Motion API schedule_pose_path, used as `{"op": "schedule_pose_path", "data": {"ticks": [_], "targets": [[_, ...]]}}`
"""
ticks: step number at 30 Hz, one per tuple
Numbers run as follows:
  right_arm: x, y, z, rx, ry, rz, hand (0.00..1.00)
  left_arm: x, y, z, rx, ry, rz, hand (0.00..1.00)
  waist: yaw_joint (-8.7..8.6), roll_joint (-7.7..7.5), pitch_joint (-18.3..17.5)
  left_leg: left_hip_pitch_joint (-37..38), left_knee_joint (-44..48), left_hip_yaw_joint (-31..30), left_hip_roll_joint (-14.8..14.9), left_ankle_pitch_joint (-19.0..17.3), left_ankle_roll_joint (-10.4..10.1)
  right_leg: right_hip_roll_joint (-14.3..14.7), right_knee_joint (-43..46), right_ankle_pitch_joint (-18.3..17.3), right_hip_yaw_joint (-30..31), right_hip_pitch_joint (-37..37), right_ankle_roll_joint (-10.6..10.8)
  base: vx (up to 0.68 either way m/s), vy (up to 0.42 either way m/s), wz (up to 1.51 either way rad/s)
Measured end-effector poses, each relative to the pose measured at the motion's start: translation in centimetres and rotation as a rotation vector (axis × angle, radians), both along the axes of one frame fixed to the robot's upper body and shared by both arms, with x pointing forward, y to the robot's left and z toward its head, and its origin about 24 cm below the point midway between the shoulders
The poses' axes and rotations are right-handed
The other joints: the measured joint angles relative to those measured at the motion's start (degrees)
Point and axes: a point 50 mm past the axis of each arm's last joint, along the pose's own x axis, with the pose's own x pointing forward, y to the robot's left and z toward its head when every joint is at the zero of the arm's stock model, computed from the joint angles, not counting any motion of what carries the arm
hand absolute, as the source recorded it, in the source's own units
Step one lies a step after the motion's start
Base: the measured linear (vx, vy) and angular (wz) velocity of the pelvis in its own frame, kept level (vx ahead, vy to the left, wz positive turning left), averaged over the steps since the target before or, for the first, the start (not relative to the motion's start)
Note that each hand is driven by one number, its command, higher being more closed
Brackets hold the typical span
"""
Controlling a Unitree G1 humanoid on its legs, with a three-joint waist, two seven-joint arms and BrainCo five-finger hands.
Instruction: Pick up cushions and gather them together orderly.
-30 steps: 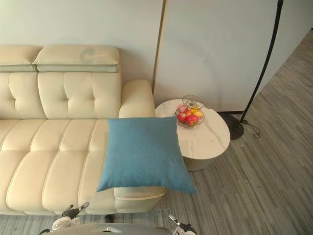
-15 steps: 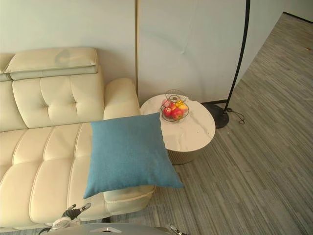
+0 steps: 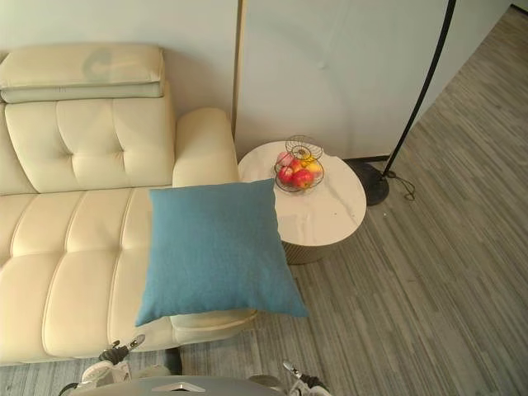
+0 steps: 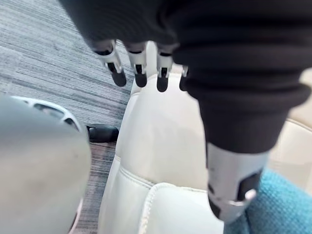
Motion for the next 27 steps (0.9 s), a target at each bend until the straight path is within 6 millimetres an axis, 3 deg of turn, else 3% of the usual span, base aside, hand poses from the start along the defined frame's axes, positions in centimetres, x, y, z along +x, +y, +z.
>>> {"op": "schedule_pose_path", "data": {"ticks": [5,8,11,21,27], "targets": [[1.0,-4.8,1.7,-0.129,-0.048,-0.045,0.00,1.3,3.9,1.5,0.101,-0.046,0.023,0.00,-0.34,1.44,0.3,0.5,0.0,1.6,1.3,0.0,0.0,0.9,0.6,2.5,0.0,-0.7,-0.7,-0.01,-0.019,-0.15],[3.6,-8.5,4.9,-0.300,-0.174,0.011,0.00,2.6,6.3,3.1,0.185,-0.118,0.026,0.00,-1.22,1.99,0.4,0.3,0.0,2.3,1.4,-0.1,0.1,0.9,0.9,2.7,0.1,-1.6,-0.9,-0.07,-0.009,-0.14],[6.4,-10.2,8.0,-0.444,-0.277,0.118,0.00,3.4,6.7,3.8,0.204,-0.170,0.028,0.00,-1.71,2.59,0.0,-0.3,0.0,2.4,1.4,-0.5,-0.2,0.8,1.0,2.7,0.0,-2.8,-0.9,-0.10,-0.009,-0.18],[11.6,-8.5,12.3,-0.527,-0.535,0.318,0.00,6.4,5.7,6.2,0.221,-0.346,-0.048,0.00,-2.70,3.90,-1.2,-2.0,0.0,1.6,0.9,0.7,0.3,0.4,0.4,0.8,-1.3,-4.2,-0.7,-0.05,-0.001,0.02],[16.1,-5.4,14.4,-0.494,-0.696,0.472,0.00,9.2,2.9,7.0,0.192,-0.422,-0.203,0.00,-2.97,3.67,-1.2,-2.7,0.1,0.7,0.0,1.3,1.2,-0.2,0.4,1.5,-2.2,-4.2,0.1,0.07,0.016,0.09]]}}
